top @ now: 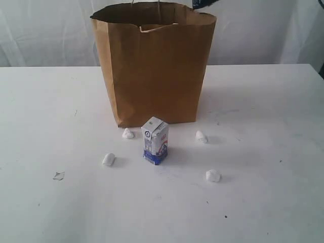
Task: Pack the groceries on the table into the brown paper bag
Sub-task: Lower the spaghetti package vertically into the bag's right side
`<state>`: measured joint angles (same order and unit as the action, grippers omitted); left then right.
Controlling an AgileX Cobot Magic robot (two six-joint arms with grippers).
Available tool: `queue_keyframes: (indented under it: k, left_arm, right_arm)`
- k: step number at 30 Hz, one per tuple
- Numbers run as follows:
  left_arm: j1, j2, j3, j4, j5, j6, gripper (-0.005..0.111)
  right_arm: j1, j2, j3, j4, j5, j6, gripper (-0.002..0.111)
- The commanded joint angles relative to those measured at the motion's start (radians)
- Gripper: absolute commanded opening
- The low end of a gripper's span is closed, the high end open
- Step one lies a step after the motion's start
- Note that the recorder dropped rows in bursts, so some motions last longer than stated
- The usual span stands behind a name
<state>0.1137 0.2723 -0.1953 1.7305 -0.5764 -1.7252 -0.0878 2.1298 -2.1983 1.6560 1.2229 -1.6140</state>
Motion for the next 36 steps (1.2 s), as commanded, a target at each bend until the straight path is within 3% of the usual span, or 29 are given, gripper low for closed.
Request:
queue_keyframes:
  k: [1, 24, 32, 36]
  left_arm:
    - [0.003, -0.005, 0.006, 0.014, -0.006, -0.003, 0.0]
    - [0.003, -0.005, 0.006, 0.014, -0.006, -0.003, 0.0]
    - [0.003, -0.005, 0.006, 0.014, -0.006, -0.003, 0.0]
    - [0.003, -0.005, 0.006, 0.014, -0.006, -0.003, 0.0]
  right_arm:
    - [0.009, 0.003, -0.014, 0.088, -0.002, -0.048, 0.0]
    - [0.029, 0.068, -0.014, 0.043, -0.002, -0.143, 0.0]
    - [0.031, 0.067, -0.014, 0.036, -0.002, -0.119, 0.0]
    - [0.031, 0.06, -0.014, -0.037, -0.002, 0.002, 0.0]
